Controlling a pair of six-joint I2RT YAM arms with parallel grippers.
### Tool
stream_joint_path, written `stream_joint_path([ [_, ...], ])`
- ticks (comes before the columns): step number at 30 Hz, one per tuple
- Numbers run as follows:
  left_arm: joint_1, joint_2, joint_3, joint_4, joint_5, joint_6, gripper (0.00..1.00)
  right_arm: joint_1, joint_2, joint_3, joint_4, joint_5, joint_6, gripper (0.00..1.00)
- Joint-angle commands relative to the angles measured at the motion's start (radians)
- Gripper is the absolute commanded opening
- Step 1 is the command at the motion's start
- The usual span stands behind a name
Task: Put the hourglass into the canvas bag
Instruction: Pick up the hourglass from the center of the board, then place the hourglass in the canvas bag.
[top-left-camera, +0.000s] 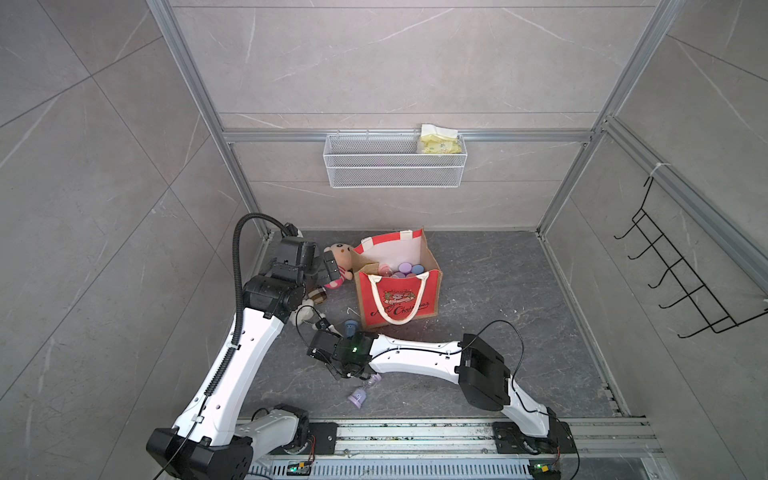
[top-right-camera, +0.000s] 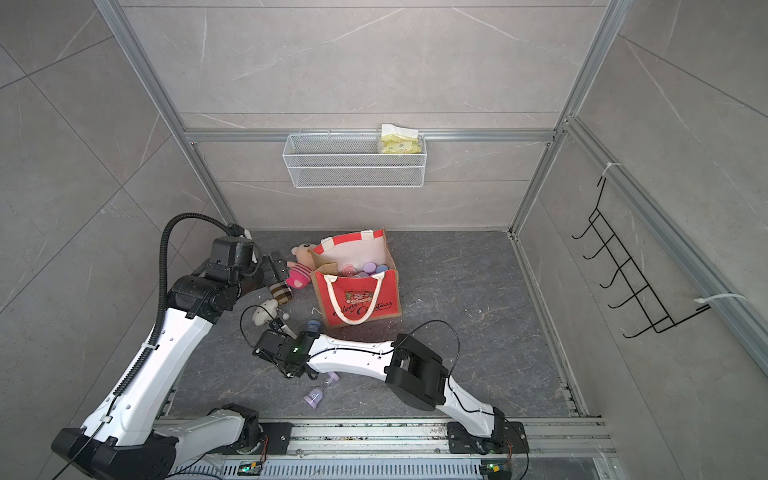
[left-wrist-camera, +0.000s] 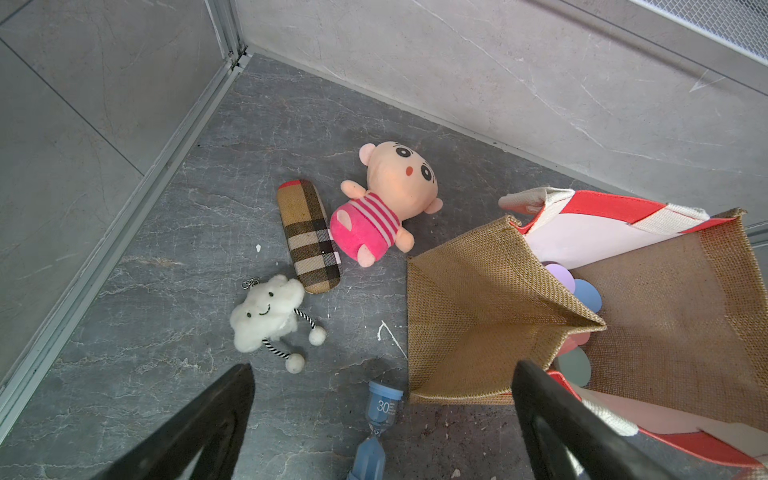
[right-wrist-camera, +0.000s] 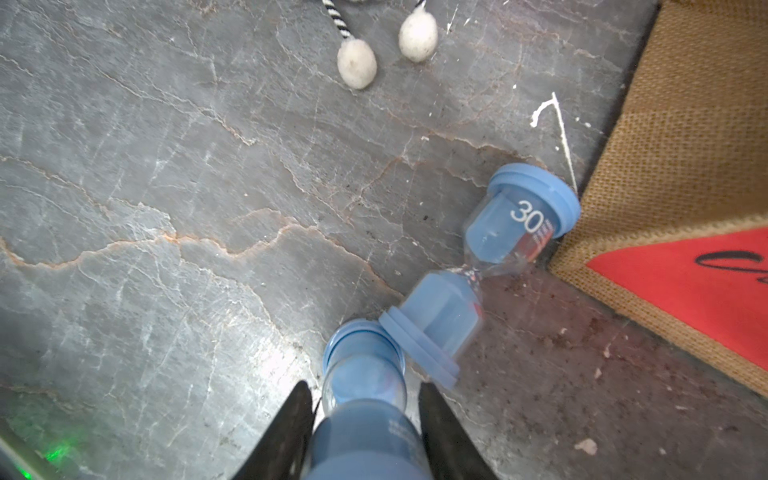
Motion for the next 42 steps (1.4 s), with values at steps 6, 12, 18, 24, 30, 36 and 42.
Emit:
stream_joint_path([
  [6, 0.002, -0.028, 0.034, 0.007, -0.002, -0.001, 1.00, 0.002, -0.142, -0.033, -0.018, -0.001, 0.013, 0.17],
  [12, 0.001, -0.031, 0.057, 0.003, -0.007, 0.002, 1.00, -0.003, -0.255, -0.065, -0.040, -0.007, 0.019, 0.12],
  [18, 0.006, -0.007, 0.098, 0.000, 0.018, 0.003, 1.00, -0.028, -0.408, -0.107, -0.077, -0.028, 0.042, 0.09],
  [24, 0.008, 0.051, 0.122, 0.033, 0.142, -0.034, 0.99, -0.105, -0.557, -0.100, -0.143, -0.069, 0.075, 0.07],
  [30, 0.007, 0.117, 0.116, 0.071, 0.287, -0.072, 0.91, -0.209, -0.669, -0.091, -0.160, -0.112, 0.063, 0.04],
  [36, -0.010, 0.215, 0.149, 0.079, 0.351, -0.100, 0.87, -0.352, -0.689, -0.020, -0.170, -0.174, 0.039, 0.03],
  [42, -0.029, 0.315, 0.156, 0.171, 0.360, -0.127, 0.84, -0.470, -0.590, 0.086, -0.170, -0.215, 0.018, 0.02],
])
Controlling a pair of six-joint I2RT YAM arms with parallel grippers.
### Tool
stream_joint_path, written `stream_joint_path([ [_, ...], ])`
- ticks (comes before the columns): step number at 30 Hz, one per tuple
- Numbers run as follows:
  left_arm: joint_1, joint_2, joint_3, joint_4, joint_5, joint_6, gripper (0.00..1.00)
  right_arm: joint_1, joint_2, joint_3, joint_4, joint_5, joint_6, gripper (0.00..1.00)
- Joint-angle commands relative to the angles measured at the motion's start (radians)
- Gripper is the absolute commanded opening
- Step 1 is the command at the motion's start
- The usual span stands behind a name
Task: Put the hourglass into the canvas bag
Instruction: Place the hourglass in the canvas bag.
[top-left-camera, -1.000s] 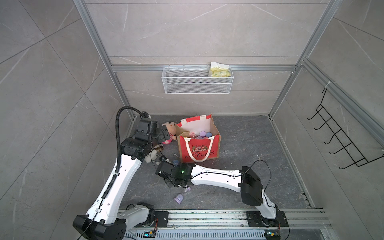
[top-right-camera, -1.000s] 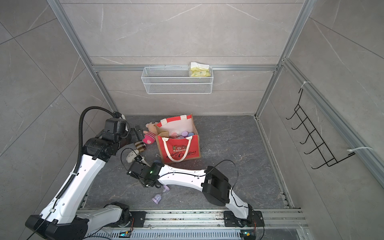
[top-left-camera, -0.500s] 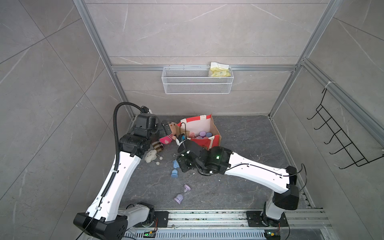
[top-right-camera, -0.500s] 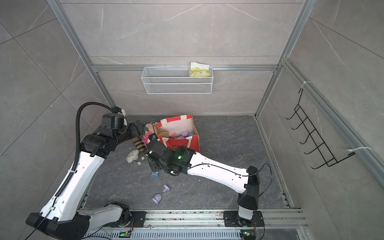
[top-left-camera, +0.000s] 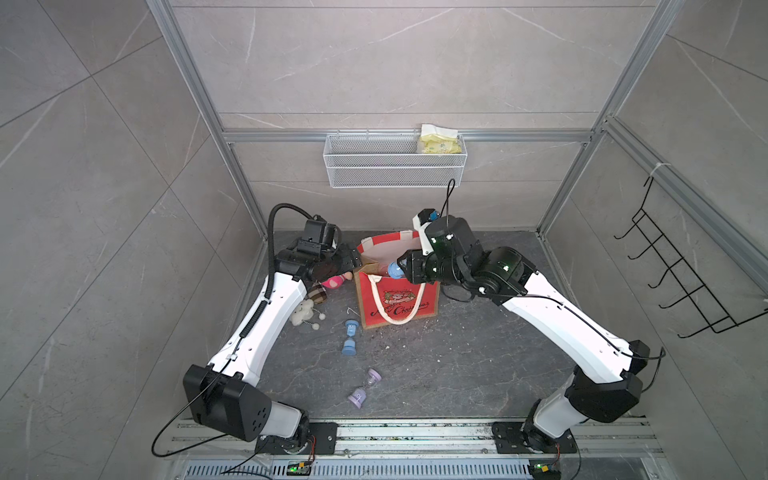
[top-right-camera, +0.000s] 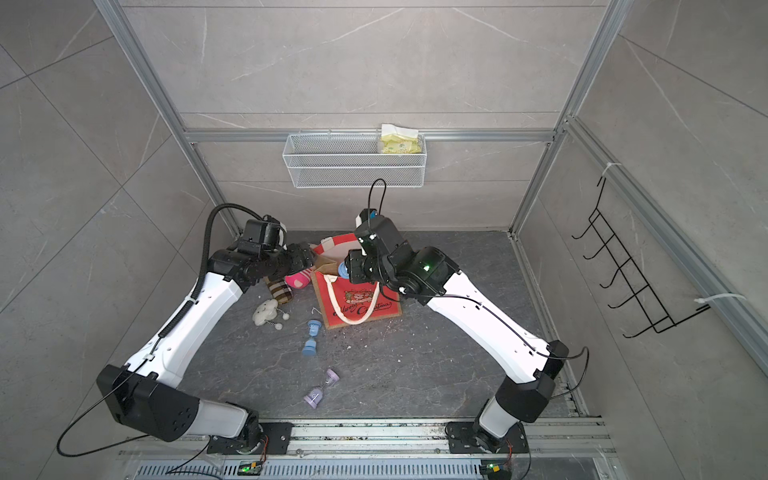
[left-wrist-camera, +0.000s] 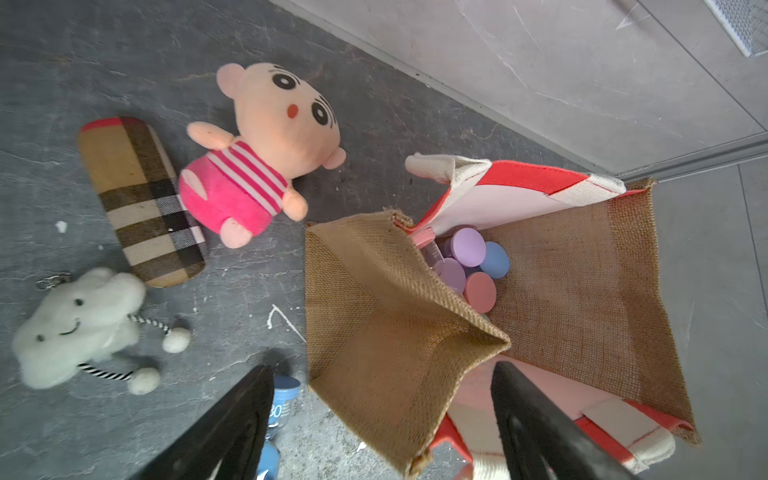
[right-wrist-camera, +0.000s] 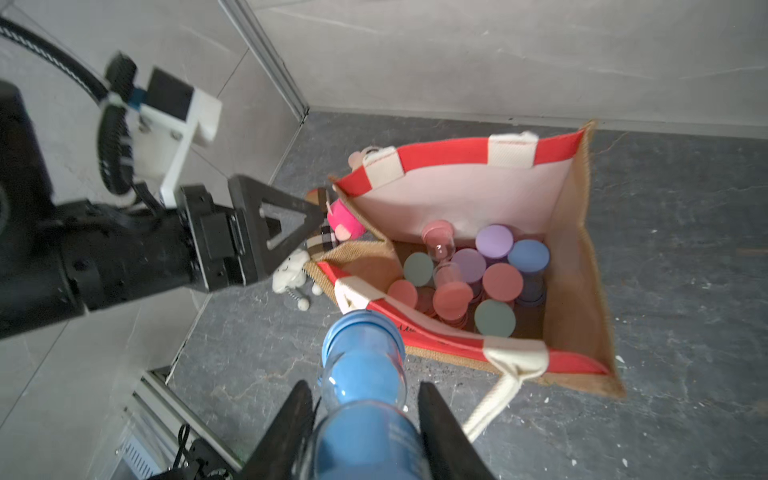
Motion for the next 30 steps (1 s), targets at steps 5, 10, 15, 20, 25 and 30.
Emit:
stream_joint_path([
  [5, -0.010, 0.151, 0.121, 0.105, 0.047, -0.029, 0.79, -0.094, 0.163, 0.110, 0.022, -0.046, -0.027, 0.00],
  [10, -0.010, 0.237, 0.170, 0.124, 0.045, -0.020, 0.69, -0.128, 0.291, 0.178, 0.020, -0.071, -0.045, 0.00],
  [15, -0.009, 0.276, 0.186, 0.115, 0.008, -0.003, 0.53, -0.134, 0.379, 0.215, 0.004, -0.070, -0.056, 0.00],
  [20, -0.001, 0.291, 0.195, 0.106, -0.032, 0.038, 0.34, -0.134, 0.438, 0.228, 0.015, -0.098, -0.075, 0.00],
  [25, 0.013, 0.301, 0.198, 0.106, -0.010, 0.059, 0.11, -0.129, 0.531, 0.269, 0.028, -0.188, -0.138, 0.00],
  [30, 0.015, 0.283, 0.186, 0.118, 0.005, 0.078, 0.00, -0.129, 0.609, 0.321, 0.021, -0.228, -0.146, 0.00],
])
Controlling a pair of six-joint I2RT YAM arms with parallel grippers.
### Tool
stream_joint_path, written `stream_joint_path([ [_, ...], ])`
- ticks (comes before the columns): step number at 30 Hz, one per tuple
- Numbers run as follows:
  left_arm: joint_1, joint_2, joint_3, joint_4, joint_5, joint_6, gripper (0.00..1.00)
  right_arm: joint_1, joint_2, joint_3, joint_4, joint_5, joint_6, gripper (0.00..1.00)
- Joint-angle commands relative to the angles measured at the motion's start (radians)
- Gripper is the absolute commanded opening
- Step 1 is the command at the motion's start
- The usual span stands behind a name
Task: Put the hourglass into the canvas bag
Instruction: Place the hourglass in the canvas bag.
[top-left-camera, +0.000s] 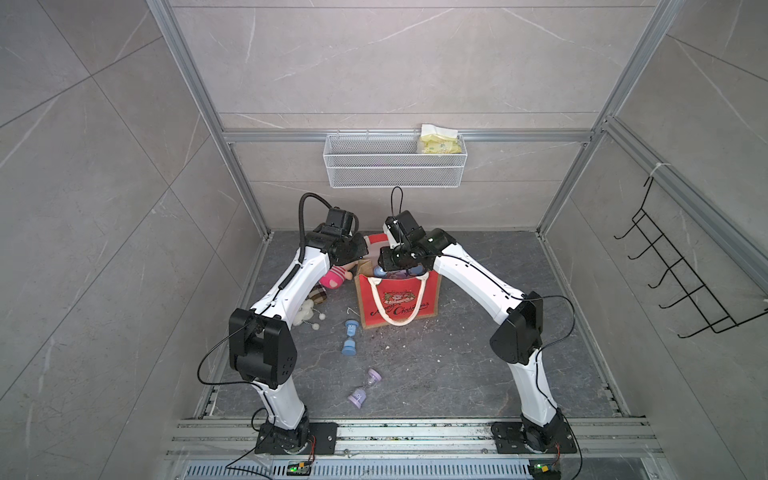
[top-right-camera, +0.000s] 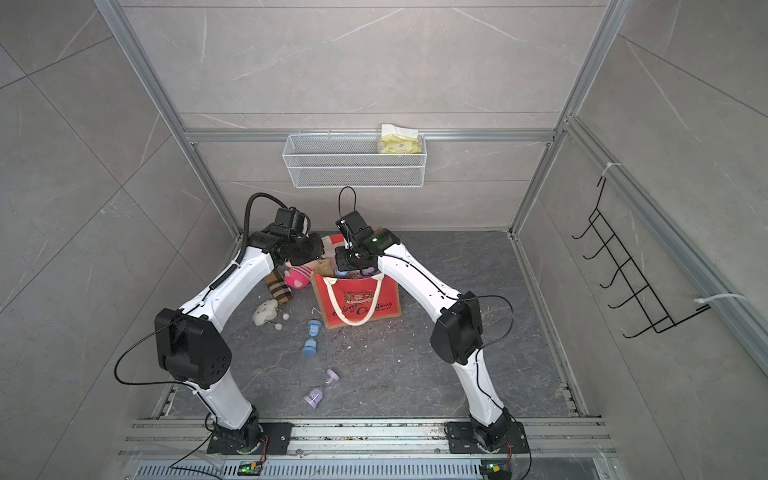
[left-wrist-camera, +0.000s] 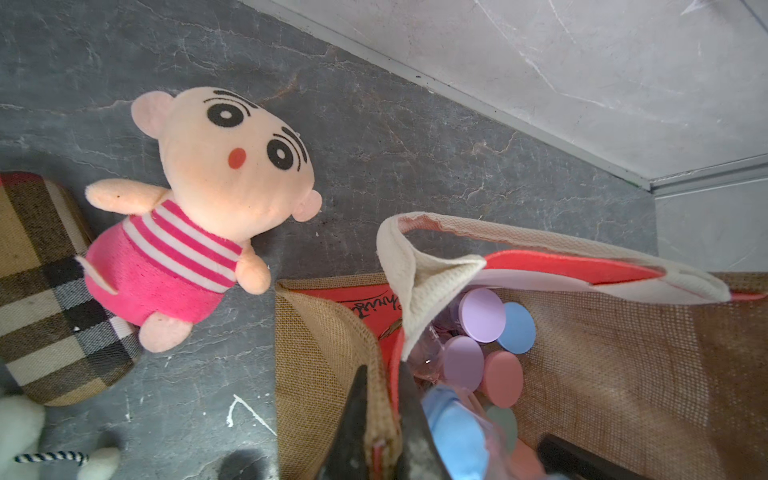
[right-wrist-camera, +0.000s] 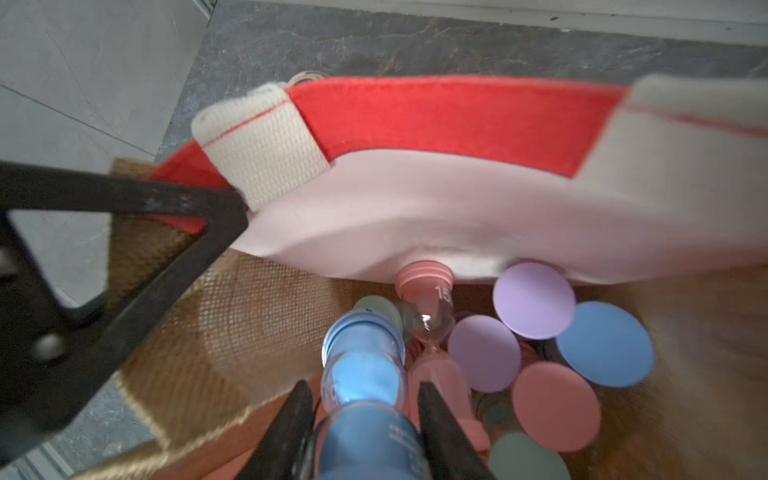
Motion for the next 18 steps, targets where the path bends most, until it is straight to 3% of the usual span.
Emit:
stream_joint_path([
  [1, 0.006, -0.018, 0.018, 0.024, 0.014, 0.033, 0.00, 0.004, 0.055, 0.049, 0.012, -0.052, -0.029, 0.00],
  [11, 0.008, -0.037, 0.010, 0.039, 0.043, 0.021, 0.00, 0.006, 0.137, 0.064, 0.007, -0.047, -0.004, 0.00],
  [18, 0.008, -0.048, -0.002, 0.046, 0.042, 0.017, 0.00, 0.006, 0.096, 0.051, 0.030, -0.049, 0.015, 0.39],
])
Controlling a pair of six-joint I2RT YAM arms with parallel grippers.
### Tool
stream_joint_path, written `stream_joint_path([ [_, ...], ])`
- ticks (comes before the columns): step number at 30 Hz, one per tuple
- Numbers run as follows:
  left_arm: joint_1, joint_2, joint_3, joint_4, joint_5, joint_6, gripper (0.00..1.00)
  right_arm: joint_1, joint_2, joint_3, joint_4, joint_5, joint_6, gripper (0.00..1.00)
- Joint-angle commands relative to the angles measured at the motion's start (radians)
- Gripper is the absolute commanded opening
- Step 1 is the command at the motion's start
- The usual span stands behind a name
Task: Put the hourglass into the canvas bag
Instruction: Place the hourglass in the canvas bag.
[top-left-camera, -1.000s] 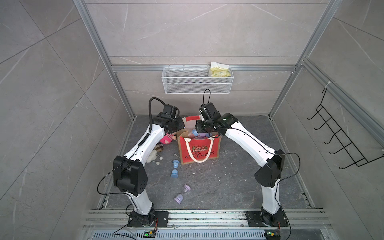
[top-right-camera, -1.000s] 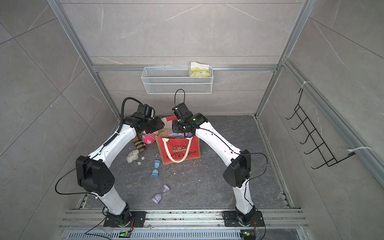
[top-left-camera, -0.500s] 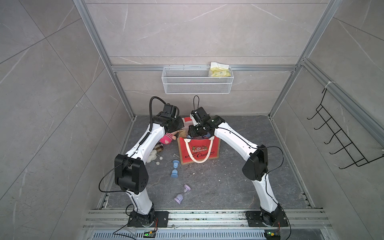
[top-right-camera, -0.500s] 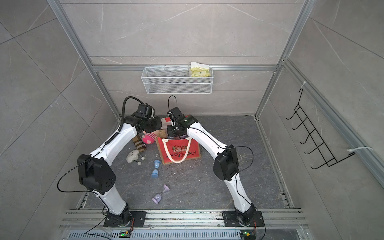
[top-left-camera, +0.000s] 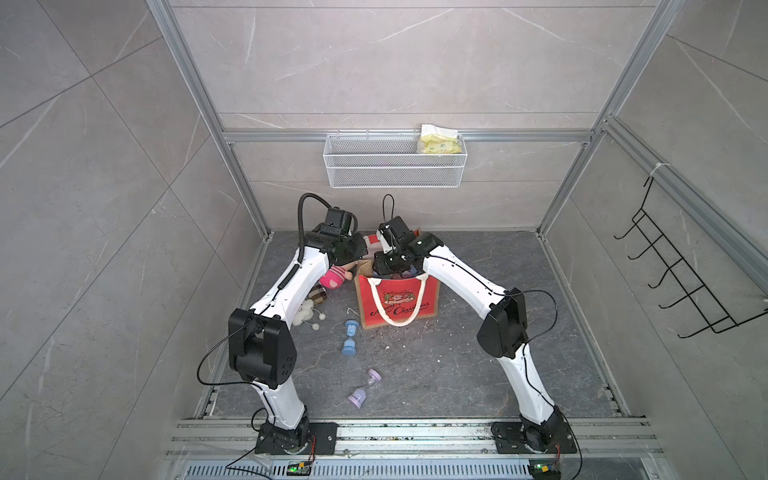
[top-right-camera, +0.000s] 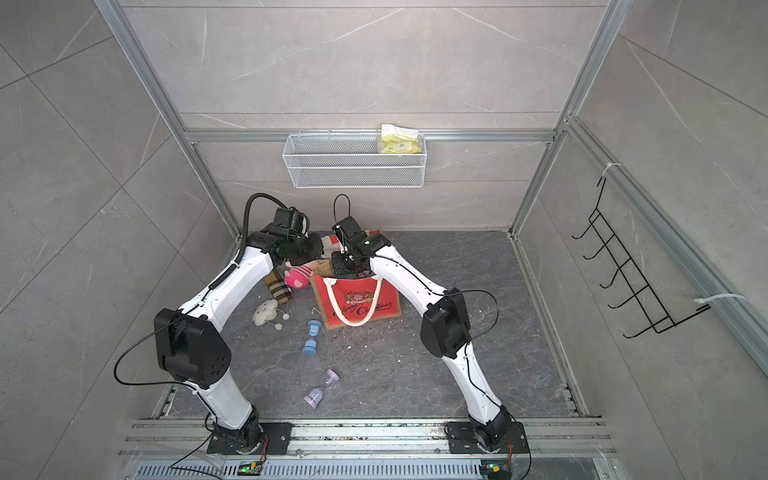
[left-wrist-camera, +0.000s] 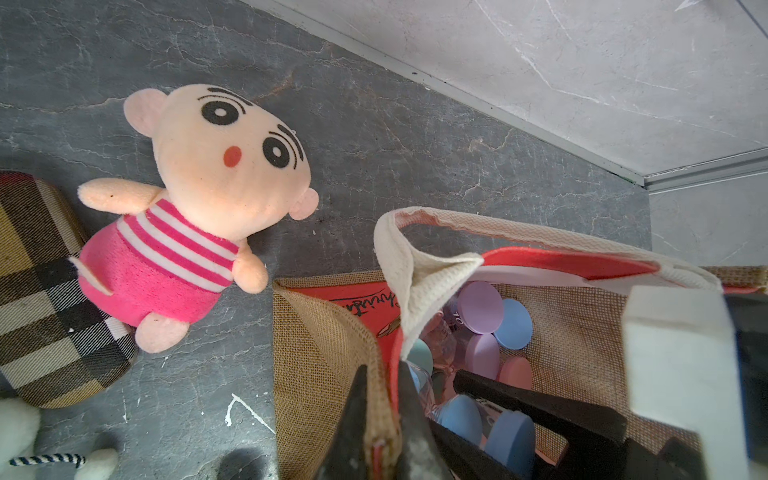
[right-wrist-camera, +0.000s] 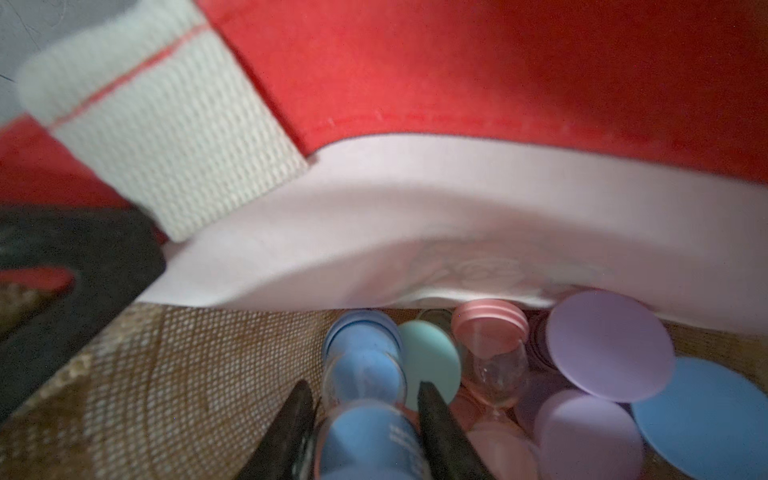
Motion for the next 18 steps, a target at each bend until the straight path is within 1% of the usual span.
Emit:
stream_joint_path([
  [1, 0.004, -0.047, 0.000, 0.046, 0.012, 0.014, 0.00, 0.007, -0.018, -0.011, 0.018, -0.013, 0.022, 0.42],
  [5, 0.005, -0.048, 0.004, 0.041, 0.013, 0.013, 0.00, 0.006, -0.076, -0.012, 0.005, 0.023, 0.025, 0.55],
  [11, 0.005, -0.059, 0.021, 0.021, 0.005, 0.031, 0.00, 0.006, -0.202, -0.092, 0.022, 0.085, 0.027, 0.74],
  [15, 0.016, -0.061, 0.031, 0.003, 0.001, 0.043, 0.00, 0.006, -0.285, -0.145, 0.016, 0.113, 0.019, 0.82],
  [18, 0.022, -0.065, 0.032, -0.002, 0.010, 0.049, 0.00, 0.008, -0.360, -0.201, 0.014, 0.118, 0.010, 0.86],
])
